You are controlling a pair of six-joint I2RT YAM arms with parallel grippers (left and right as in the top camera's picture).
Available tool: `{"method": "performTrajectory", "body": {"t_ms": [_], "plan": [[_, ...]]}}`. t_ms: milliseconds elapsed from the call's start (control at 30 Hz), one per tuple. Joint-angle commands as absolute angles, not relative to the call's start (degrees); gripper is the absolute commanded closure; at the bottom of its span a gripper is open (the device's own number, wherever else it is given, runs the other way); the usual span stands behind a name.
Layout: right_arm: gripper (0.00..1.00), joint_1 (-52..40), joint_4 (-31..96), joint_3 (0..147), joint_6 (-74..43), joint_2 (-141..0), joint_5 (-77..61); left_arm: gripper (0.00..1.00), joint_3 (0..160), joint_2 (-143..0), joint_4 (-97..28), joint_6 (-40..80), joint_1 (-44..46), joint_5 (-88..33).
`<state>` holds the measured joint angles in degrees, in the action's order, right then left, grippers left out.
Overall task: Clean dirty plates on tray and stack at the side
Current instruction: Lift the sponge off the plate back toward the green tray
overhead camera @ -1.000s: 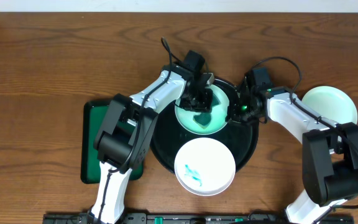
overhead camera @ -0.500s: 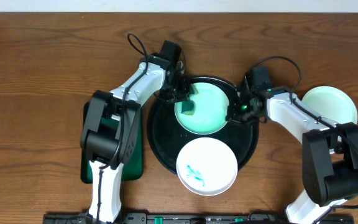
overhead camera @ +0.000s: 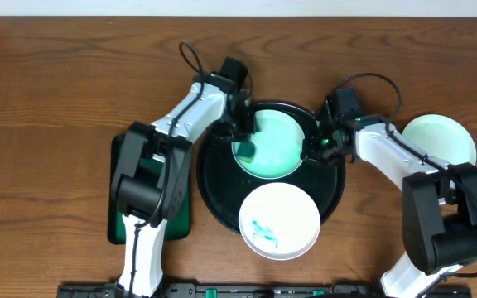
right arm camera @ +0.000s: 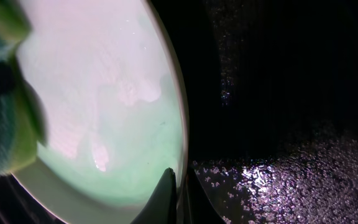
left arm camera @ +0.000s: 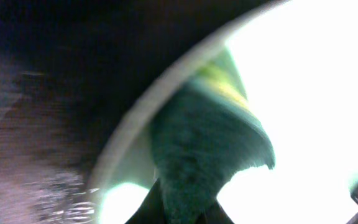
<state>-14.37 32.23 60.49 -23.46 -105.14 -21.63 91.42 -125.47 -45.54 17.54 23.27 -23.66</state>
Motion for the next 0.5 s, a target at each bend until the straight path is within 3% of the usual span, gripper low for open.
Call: {"method": "performTrajectory", "body": {"t_ms": [0,233,467], "plan": [[0.98,-14.02,34.04,59.0,-21.78,-106.24,-16.75,0.93,88.42,-129.21,-45.82,13.28,27.99,-31.53],[0.99,-14.02,34.09,59.0,-21.78,-106.24,-16.78,0.93,88.44,-129.21,-42.54,14.46,30.61,-37.04],[0.99,-14.02,34.09,59.0,-21.78,-106.24,-16.78,0.93,89.78,-128.07,-42.59,15.31,26.87,-36.49]]}}
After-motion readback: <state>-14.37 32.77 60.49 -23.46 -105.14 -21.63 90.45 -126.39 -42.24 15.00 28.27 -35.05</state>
